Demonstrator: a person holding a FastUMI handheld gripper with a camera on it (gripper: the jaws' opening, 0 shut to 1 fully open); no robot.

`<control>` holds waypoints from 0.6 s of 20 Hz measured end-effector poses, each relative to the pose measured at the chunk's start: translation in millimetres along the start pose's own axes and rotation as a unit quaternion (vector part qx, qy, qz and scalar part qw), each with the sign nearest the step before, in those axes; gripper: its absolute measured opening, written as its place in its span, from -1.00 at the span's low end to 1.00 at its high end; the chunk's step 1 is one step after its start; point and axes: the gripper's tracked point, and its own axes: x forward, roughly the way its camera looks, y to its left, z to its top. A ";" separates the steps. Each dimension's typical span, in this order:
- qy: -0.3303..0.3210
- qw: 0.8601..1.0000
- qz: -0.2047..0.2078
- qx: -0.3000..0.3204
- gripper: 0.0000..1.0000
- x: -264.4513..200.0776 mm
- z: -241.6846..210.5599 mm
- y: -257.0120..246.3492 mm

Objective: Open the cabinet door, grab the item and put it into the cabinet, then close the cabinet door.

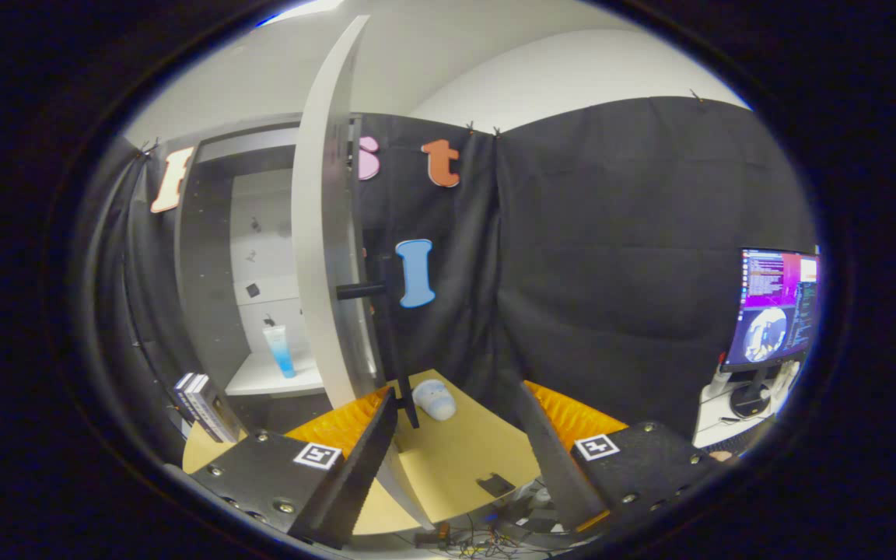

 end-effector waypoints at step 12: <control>0.031 0.988 0.150 0.001 0.87 9.2 -24.0 107.6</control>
